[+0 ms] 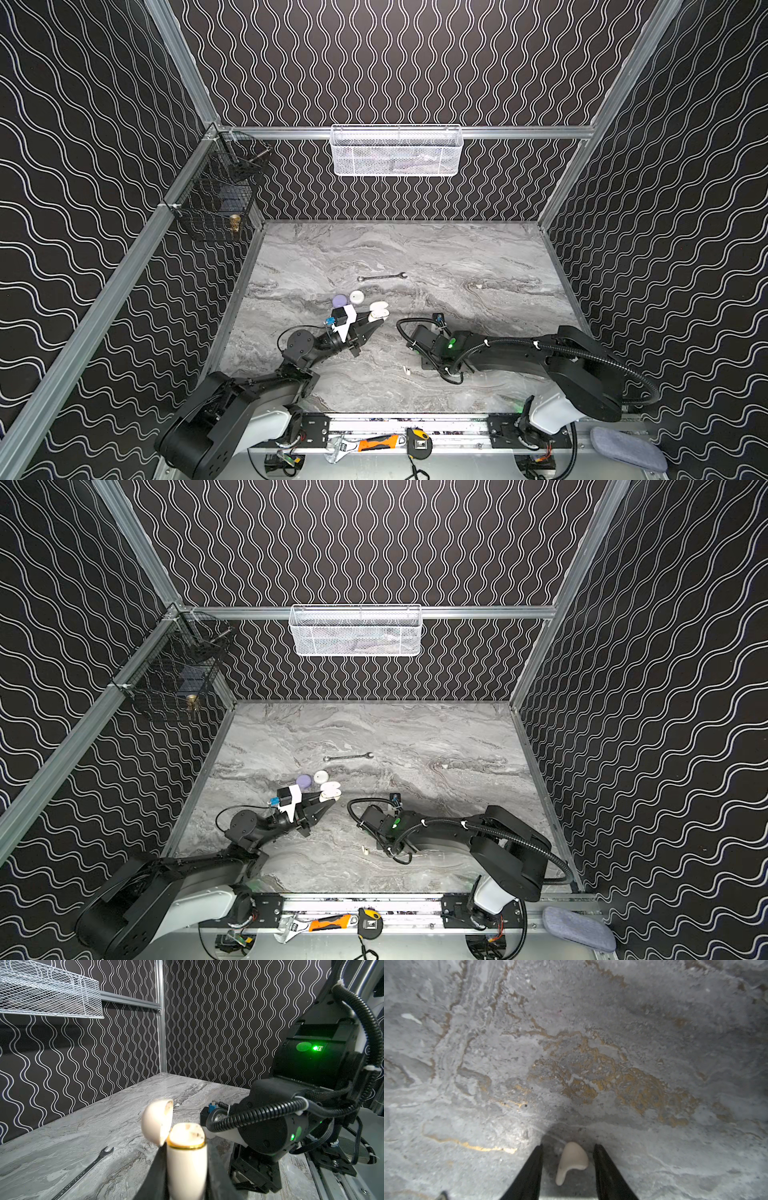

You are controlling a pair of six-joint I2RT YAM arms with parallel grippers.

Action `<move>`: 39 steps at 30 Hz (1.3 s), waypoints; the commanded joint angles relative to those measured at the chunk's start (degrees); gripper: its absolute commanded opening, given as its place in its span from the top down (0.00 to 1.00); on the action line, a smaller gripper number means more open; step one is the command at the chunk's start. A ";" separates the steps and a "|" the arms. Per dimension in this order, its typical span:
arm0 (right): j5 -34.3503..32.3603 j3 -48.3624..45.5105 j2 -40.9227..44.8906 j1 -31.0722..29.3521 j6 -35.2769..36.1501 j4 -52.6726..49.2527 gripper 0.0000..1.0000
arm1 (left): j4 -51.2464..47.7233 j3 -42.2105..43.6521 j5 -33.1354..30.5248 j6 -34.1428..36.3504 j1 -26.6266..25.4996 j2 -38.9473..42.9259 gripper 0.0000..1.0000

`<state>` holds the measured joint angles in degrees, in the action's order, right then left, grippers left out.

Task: Insert the wireless bluetooth earbuds into the charging case
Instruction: 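Lower the right gripper onto one cream earbud and close on it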

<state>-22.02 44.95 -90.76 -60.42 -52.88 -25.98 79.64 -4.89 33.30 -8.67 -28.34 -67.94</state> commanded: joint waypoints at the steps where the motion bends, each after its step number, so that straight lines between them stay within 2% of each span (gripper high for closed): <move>1: -0.70 0.31 0.07 0.03 -0.12 -1.53 0.61 | 2.12 -0.31 0.03 -0.30 0.04 -0.32 1.00; 7: -0.44 -0.34 0.82 0.05 -0.23 -0.87 0.66 | 2.21 -0.38 -0.07 -0.17 0.04 -0.78 1.00; 31: -0.75 -1.27 0.20 0.14 -0.47 -0.13 0.74 | 1.67 -0.48 0.10 -0.12 0.08 -0.39 1.00; 39: -0.90 -1.14 -0.21 0.13 -0.83 -0.36 0.73 | 1.93 -0.48 0.20 -0.21 0.04 -0.51 1.00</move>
<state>-23.29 43.83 -90.43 -60.31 -52.93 -24.49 79.70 -4.93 33.32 -8.69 -28.34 -68.55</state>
